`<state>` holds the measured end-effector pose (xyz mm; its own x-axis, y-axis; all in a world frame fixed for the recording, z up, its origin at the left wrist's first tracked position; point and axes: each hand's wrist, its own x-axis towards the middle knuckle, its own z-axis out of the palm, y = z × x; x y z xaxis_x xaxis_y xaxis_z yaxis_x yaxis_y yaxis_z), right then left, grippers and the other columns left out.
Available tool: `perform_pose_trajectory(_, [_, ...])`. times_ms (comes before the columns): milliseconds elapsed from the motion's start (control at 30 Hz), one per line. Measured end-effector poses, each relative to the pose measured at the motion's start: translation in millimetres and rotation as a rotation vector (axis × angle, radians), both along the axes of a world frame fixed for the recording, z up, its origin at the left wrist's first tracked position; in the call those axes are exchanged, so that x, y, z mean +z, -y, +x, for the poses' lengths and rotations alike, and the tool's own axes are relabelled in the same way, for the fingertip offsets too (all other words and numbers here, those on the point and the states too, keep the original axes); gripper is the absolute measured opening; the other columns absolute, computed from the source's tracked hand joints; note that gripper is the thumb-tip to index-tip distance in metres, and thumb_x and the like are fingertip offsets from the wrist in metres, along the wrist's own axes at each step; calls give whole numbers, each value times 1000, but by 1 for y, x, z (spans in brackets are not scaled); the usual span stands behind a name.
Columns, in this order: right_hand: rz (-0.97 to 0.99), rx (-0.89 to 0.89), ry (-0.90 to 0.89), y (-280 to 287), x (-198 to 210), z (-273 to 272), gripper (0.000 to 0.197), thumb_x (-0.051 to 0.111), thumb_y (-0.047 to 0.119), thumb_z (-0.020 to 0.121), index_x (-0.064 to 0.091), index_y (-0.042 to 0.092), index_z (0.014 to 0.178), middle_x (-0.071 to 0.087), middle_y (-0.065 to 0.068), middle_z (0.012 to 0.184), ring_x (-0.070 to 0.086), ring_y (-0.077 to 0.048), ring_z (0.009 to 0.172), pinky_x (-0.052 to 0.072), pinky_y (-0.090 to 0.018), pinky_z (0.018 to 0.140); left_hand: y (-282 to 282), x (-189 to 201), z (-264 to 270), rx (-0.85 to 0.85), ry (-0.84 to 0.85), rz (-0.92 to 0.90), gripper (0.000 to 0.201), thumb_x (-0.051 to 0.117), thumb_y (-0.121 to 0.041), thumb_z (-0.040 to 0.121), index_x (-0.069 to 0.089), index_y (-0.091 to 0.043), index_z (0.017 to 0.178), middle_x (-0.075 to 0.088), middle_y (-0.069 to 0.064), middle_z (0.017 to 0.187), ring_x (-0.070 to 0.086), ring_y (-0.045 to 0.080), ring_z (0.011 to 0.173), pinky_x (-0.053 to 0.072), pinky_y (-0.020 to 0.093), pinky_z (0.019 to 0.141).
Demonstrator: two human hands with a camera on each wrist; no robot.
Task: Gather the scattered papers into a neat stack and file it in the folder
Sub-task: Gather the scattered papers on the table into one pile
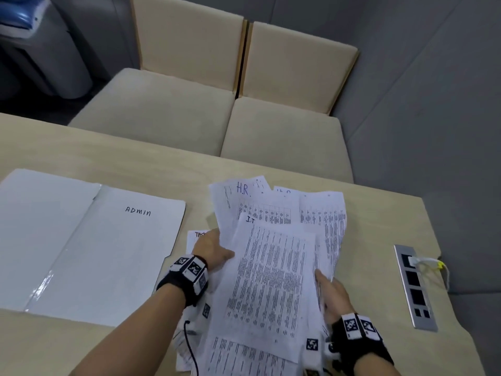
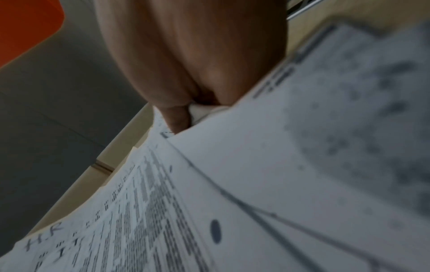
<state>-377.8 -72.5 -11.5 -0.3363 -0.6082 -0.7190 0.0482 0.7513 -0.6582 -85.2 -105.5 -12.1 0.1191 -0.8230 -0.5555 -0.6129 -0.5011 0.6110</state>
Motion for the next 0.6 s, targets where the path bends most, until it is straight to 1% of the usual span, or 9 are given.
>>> perform_pose_trajectory(67, [-54, -19, -57, -3, -2, -5, 42, 65, 14, 96, 57, -3, 134, 65, -19, 130, 64, -35, 112, 45, -46, 106, -4, -1, 4, 29, -28, -66, 49, 75, -19, 81, 60, -9, 126, 67, 10, 127, 63, 28, 114, 48, 31, 93])
perform_pose_trajectory(133, [-115, -2, -341, -6, -1, -9, 42, 73, 13, 87, 56, 0, 124, 64, -23, 125, 63, -31, 100, 50, -40, 95, -9, 2, 10, 54, -58, -127, 42, 74, -16, 80, 64, -15, 120, 70, 4, 119, 65, 26, 108, 48, 30, 92])
perform_pose_trajectory(200, [-198, 41, -667, -3, 4, -9, 54, 82, 19, 79, 53, 1, 122, 56, -22, 128, 58, -36, 108, 47, -42, 92, -14, 7, 16, 79, -183, -171, 27, 74, -13, 79, 65, -24, 101, 74, -9, 98, 70, 15, 92, 50, 29, 84])
perform_pose_trajectory(267, [-271, 135, -769, -4, 11, -2, 64, 84, 38, 75, 55, 7, 124, 49, -16, 130, 49, -35, 121, 44, -47, 99, -20, 16, 22, 74, -347, -179, 25, 72, -3, 82, 63, -26, 90, 75, -21, 73, 71, -3, 70, 53, 19, 68])
perform_pose_trajectory(333, [-220, 277, -670, -6, 12, 5, 65, 78, 61, 72, 61, 21, 120, 45, -4, 128, 41, -24, 126, 39, -51, 108, -24, 21, 29, 101, -490, -129, 26, 68, 7, 84, 64, -16, 95, 77, -17, 71, 72, -1, 65, 54, 15, 59])
perform_pose_trajectory(400, [-157, 363, -445, -7, 14, 12, 68, 76, 72, 66, 66, 25, 114, 46, 4, 129, 40, -16, 127, 36, -50, 114, -27, 23, 35, 138, -582, -76, 24, 67, 9, 84, 65, -6, 102, 80, -2, 82, 76, 14, 72, 59, 26, 63])
perform_pose_trajectory(433, [-152, 375, -326, -7, 9, 13, 77, 79, 75, 59, 69, 21, 115, 54, 1, 131, 48, -18, 127, 39, -50, 113, -28, 24, 37, 144, -595, -58, 23, 69, 8, 84, 66, -4, 104, 80, 4, 87, 76, 19, 75, 61, 33, 68])
perform_pose_trajectory(500, [-118, 367, -149, -5, 3, 18, 88, 90, 65, 49, 69, 13, 117, 69, -7, 124, 63, -24, 120, 46, -46, 109, -30, 25, 36, 130, -583, -38, 24, 72, 5, 82, 67, -2, 104, 79, 8, 91, 76, 22, 78, 61, 41, 77])
perform_pose_trajectory(600, [-111, 371, -71, -4, 12, 26, 65, 94, 26, 64, 61, 7, 117, 69, -7, 105, 67, -22, 100, 51, -33, 89, -33, 22, 27, 119, -455, -20, 27, 74, -1, 83, 61, -7, 106, 74, -2, 87, 73, 12, 72, 59, 28, 65])
